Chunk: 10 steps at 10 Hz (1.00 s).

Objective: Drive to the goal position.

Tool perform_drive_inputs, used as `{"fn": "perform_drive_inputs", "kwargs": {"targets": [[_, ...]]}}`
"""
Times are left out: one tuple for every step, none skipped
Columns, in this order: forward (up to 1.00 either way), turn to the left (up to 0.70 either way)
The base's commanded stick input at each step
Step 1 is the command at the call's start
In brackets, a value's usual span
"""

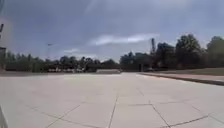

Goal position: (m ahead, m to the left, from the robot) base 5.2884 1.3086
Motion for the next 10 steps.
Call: {"fn": "perform_drive_inputs", "kwargs": {"targets": [[1.00,0.00],[1.00,0.00],[1.00,0.00],[1.00,0.00],[1.00,0.00],[1.00,0.00],[1.00,0.00],[1.00,0.00],[1.00,0.00],[1.00,0.00]]}}
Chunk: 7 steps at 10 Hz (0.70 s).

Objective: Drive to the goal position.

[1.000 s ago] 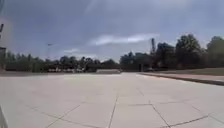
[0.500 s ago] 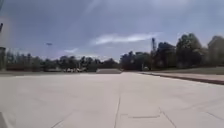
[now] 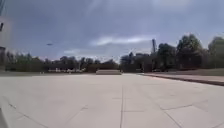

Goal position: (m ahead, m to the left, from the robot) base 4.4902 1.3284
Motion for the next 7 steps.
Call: {"fn": "perform_drive_inputs", "kwargs": {"targets": [[1.00,0.00],[1.00,0.00],[1.00,0.00],[1.00,0.00],[1.00,0.00],[1.00,0.00],[1.00,0.00]]}}
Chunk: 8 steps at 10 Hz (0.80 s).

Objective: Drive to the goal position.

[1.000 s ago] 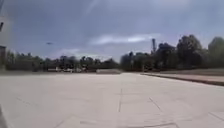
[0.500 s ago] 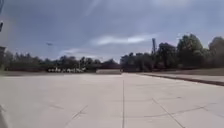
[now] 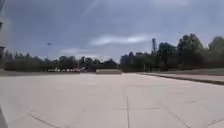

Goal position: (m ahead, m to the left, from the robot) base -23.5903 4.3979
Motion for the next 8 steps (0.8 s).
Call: {"fn": "perform_drive_inputs", "kwargs": {"targets": [[1.00,0.00],[1.00,0.00],[1.00,0.00],[1.00,0.00],[1.00,0.00],[1.00,0.00],[1.00,0.01],[1.00,0.03]]}}
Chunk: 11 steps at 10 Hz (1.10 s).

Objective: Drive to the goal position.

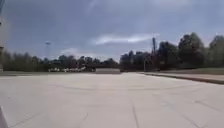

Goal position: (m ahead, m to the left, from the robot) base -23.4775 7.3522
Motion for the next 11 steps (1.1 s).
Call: {"fn": "perform_drive_inputs", "kwargs": {"targets": [[1.00,0.03],[1.00,0.03],[1.00,0.04],[1.00,0.33],[1.00,0.38],[1.00,0.40],[1.00,0.40],[1.00,0.40],[1.00,0.40],[1.00,0.40],[1.00,0.40]]}}
